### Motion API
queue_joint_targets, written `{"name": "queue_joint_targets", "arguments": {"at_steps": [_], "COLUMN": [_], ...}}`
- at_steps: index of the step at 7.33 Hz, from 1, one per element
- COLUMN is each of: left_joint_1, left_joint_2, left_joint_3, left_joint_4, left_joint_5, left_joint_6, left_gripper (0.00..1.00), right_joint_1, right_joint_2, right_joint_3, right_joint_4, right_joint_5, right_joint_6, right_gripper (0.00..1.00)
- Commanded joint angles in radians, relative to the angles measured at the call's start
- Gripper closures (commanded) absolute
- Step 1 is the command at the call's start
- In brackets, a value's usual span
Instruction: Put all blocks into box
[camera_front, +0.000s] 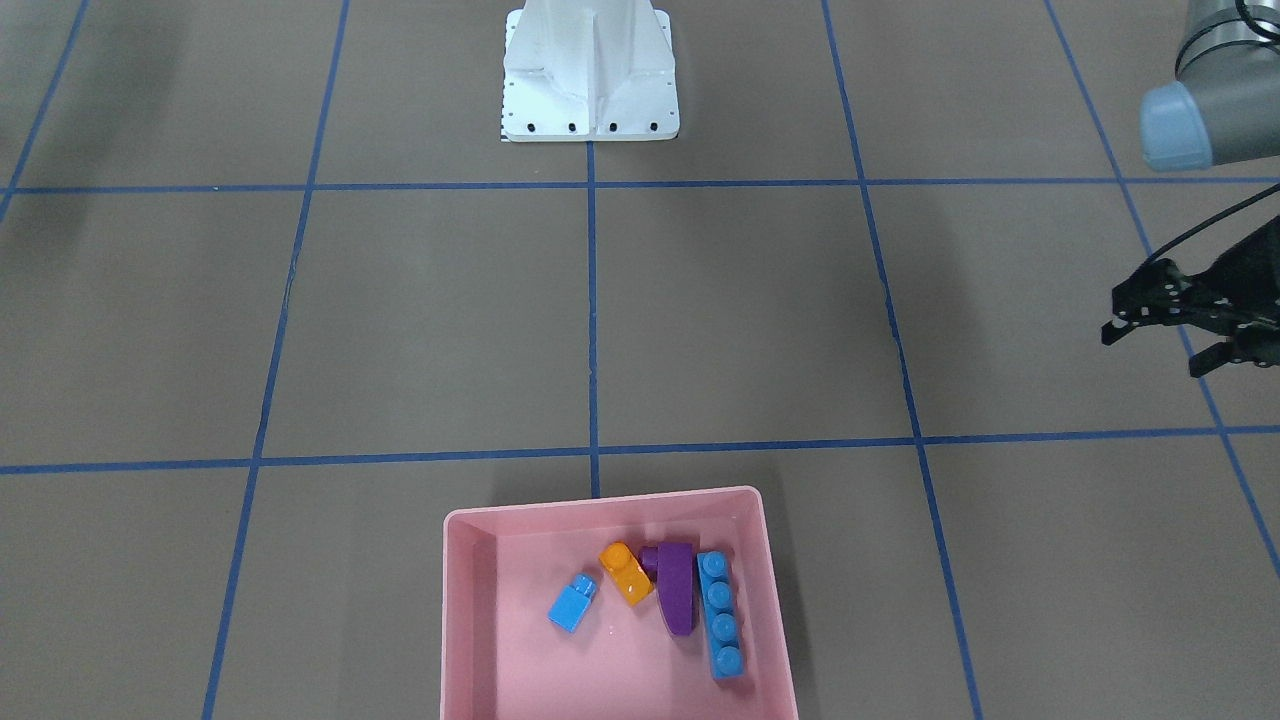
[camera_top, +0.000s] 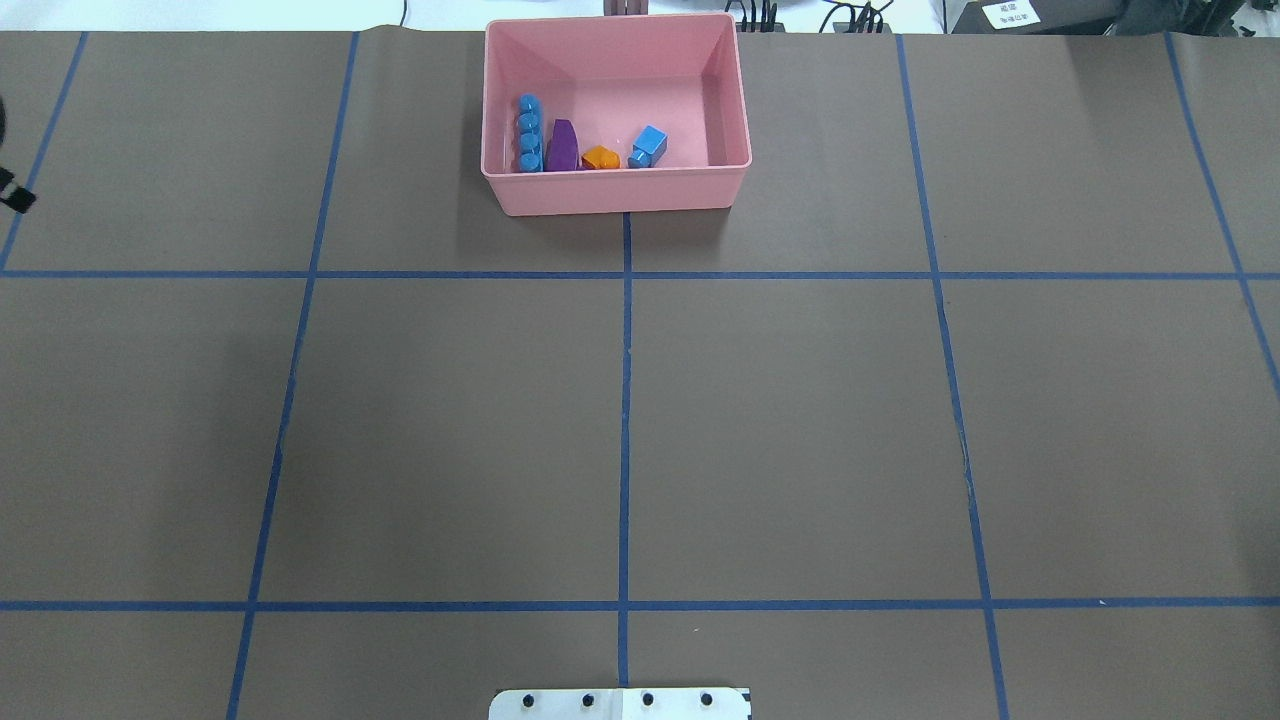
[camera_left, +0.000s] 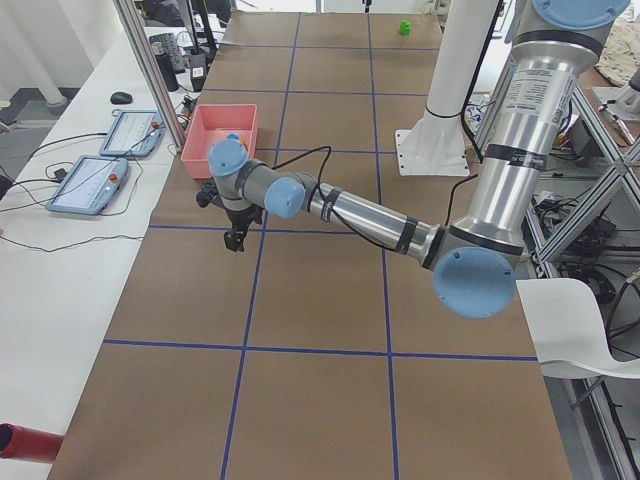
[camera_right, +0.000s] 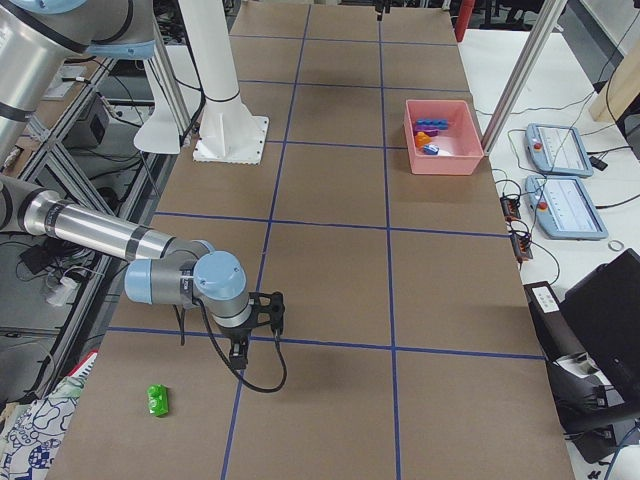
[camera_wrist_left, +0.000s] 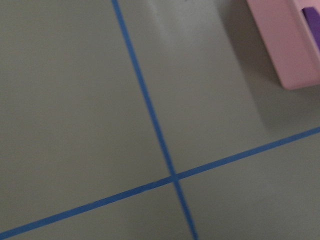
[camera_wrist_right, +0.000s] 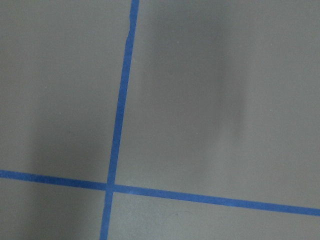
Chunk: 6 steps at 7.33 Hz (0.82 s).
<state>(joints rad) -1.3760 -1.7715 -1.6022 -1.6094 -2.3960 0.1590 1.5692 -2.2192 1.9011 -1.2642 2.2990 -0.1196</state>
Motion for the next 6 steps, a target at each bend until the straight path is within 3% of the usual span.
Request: {"name": "queue_joint_targets", "arguments": {"at_steps": [1,4,6], "left_joint_1": [-0.113,-0.114,-0.114], "left_joint_2": [0.085,0.103,0.103], "left_joint_3": [0.058,0.054,0.054], "left_joint_4": [0.017,0.009,0.009], "left_joint_5": [-0.002,-0.003,-0.003], "left_joint_6": [0.287,0.290,0.289], "left_gripper": [0.00,0.00,0.00], "right_joint_1": [0.000,0.000,0.020], "right_joint_2": [-0.109,-0.198,-0.223], "right_joint_3": [-0.081,-0.389,-0.500], "right_joint_4": [0.229,0.840,0.977], "right_joint_5": [-0.001,0.046,0.056], "right_joint_6": [0.062,0.494,0.653], "right_gripper": [0.00,0.01,0.01]}}
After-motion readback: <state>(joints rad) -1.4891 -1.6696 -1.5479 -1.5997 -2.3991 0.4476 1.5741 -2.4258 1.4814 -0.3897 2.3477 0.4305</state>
